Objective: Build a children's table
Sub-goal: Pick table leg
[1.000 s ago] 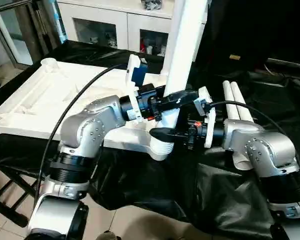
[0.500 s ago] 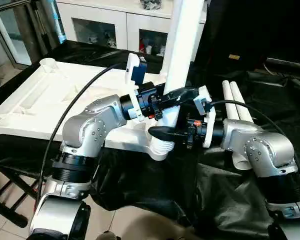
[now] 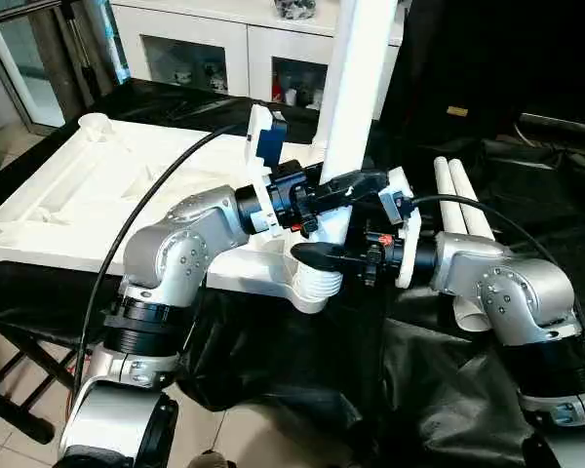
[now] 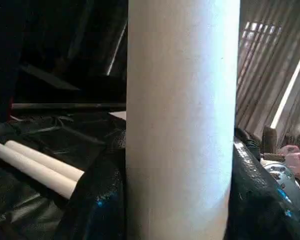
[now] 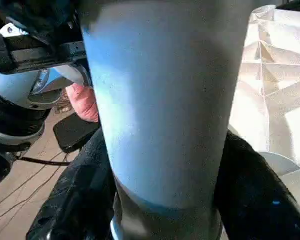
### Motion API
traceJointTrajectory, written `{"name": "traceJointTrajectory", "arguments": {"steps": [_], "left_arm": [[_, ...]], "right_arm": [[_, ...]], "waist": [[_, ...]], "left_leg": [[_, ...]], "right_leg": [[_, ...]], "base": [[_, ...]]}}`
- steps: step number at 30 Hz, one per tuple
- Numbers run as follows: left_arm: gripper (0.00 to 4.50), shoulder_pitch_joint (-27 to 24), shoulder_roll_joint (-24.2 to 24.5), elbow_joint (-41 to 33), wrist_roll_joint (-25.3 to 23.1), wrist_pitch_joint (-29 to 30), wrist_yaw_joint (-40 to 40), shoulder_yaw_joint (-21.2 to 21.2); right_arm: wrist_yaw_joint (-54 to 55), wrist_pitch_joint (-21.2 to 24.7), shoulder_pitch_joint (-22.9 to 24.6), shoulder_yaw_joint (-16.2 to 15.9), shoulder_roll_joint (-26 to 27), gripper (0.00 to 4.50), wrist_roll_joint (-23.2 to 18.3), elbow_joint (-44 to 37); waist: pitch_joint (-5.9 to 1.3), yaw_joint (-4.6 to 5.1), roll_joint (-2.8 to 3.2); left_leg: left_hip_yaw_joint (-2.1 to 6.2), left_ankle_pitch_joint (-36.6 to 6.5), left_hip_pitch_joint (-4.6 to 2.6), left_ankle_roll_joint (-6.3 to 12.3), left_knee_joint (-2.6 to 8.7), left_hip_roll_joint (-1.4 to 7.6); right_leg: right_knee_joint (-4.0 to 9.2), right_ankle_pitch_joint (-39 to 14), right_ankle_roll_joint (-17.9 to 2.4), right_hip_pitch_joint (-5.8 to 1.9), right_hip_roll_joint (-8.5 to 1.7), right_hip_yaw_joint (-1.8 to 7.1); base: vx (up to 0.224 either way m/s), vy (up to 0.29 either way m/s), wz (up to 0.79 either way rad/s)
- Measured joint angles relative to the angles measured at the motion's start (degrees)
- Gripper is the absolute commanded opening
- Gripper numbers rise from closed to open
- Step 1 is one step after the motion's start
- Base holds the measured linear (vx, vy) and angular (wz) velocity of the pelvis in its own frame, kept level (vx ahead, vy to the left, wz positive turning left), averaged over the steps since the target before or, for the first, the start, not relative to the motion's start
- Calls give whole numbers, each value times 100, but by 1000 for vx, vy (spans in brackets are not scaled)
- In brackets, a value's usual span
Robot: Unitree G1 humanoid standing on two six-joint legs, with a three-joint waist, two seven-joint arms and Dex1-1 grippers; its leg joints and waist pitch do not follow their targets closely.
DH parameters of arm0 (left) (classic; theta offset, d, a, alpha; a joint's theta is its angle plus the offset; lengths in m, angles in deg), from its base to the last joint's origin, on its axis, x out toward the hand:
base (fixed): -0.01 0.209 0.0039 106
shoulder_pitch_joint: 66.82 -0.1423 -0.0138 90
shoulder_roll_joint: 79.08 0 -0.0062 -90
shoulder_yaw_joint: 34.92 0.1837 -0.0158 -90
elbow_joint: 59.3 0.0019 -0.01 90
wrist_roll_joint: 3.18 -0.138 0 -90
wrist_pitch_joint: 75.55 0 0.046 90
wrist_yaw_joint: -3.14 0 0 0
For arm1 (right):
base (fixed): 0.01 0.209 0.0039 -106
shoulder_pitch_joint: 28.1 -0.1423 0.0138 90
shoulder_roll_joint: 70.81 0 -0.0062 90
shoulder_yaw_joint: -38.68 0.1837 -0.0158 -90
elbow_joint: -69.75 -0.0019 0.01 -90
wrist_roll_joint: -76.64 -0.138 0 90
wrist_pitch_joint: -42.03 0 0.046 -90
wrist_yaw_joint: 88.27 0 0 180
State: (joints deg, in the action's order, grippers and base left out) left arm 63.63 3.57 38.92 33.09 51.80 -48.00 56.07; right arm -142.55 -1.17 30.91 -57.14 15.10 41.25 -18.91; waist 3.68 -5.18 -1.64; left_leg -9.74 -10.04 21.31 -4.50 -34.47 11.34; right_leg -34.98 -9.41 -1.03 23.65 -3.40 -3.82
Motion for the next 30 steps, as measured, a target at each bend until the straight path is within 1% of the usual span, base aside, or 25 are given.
{"name": "traceJointTrajectory", "arguments": {"steps": [1, 2, 4, 5, 8, 13, 14, 17, 19, 23, 26, 27, 28, 30], "left_arm": [[265, 35, -33, 66, 1, 9, 94, -39], [284, 81, -68, 138, 0, 3, 199, -98], [292, 154, -170, 212, -2, -94, 365, -173], [296, 255, -274, 279, 3, -200, 498, -286], [296, 507, -291, 317, 12, -283, 663, -461], [296, 532, -295, 354, 7, -352, 697, -472], [269, 529, -304, 355, 10, -352, 697, -474], [258, 525, -340, 355, 24, -351, 703, -480], [231, 526, -357, 361, 27, -351, 703, -481], [203, 526, -395, 419, 68, -352, 720, -491], [193, 526, -399, 420, 109, -352, 727, -502], [191, 525, -400, 419, 110, -352, 729, -502], [189, 526, -398, 419, 109, -352, 735, -502], [187, 526, -398, 419, 107, -352, 795, -517]], "right_arm": [[2, -2, 0, 7, 11, 223, 0, -14], [18, 0, 1, 15, 32, 206, -1, -13], [68, -1, 2, 58, 27, 202, 3, -13], [98, -2, 1, 96, 24, 200, 8, -12], [105, -2, 4, 45, 48, 197, 7, -14], [118, -2, 18, 27, 44, 197, 11, -13], [118, -2, 18, 28, 42, 197, 15, -14], [136, -2, 18, 38, 26, 197, 33, -13], [138, -5, 18, 40, 15, 196, 47, -13], [151, -35, 18, 34, -3, 196, 150, -12], [167, -117, 16, 18, -9, 196, 206, -11], [167, -119, 14, 18, -7, 252, 206, -9], [168, -119, 6, 19, -1, 266, 205, 4], [167, -115, -4, 18, 14, 275, 200, 4]], "waist": [[0, 0, 0], [0, -1, 0], [0, -5, 0], [0, -15, 0], [0, -15, 0], [0, -13, 0], [0, -13, 0], [0, -13, 0], [0, -15, 0], [0, -15, 0], [0, -14, 0], [0, -13, -1], [0, -13, -1], [0, -8, -1]], "left_leg": [[0, 0, 0, 0, 0, 0], [1, 0, 0, 0, 0, 0], [1, 0, 1, 0, -2, 0], [1, 0, 4, 0, -4, 0], [1, 0, -1, 0, -3, 0], [2, 0, -2, 1, -3, 0], [2, 0, -1, 1, -3, 0], [2, 0, -2, 1, -3, 0], [2, 0, -2, 1, -3, 0], [2, 0, -2, 1, -4, 0], [2, 0, -3, 1, -4, 0], [2, 0, -3, 1, -3, 0], [1, 1, -3, 1, -3, 0], [2, 1, -2, 1, -3, 0]], "right_leg": [[0, 0, -1, 0, 0, 0], [0, 1, -1, 0, 0, -1], [0, 1, -1, 0, 0, -1], [0, 1, -1, -1, 0, -1], [0, 1, -2, -4, 0, -2], [0, 1, -1, -6, 0, -1], [1, 1, -1, -6, 0, -2], [1, 1, -2, -6, 0, -1], [0, 2, -3, -7, 0, -2], [0, 2, -2, -7, 0, -2], [0, 2, -2, -7, 0, -2], [0, 2, -2, -7, 0, -2], [0, 2, -2, -7, 0, -2], [0, 2, -2, -7, 0, -2]], "base": [[0, 0, 0], [0, 0, 0], [0, 0, 0], [0, 0, 0], [0, 0, 0], [0, 0, 0], [0, 0, 0], [0, 0, 0], [0, 0, 0], [0, 0, 0], [0, 0, 0], [0, 0, 0], [0, 0, 0], [0, 0, 0]]}}
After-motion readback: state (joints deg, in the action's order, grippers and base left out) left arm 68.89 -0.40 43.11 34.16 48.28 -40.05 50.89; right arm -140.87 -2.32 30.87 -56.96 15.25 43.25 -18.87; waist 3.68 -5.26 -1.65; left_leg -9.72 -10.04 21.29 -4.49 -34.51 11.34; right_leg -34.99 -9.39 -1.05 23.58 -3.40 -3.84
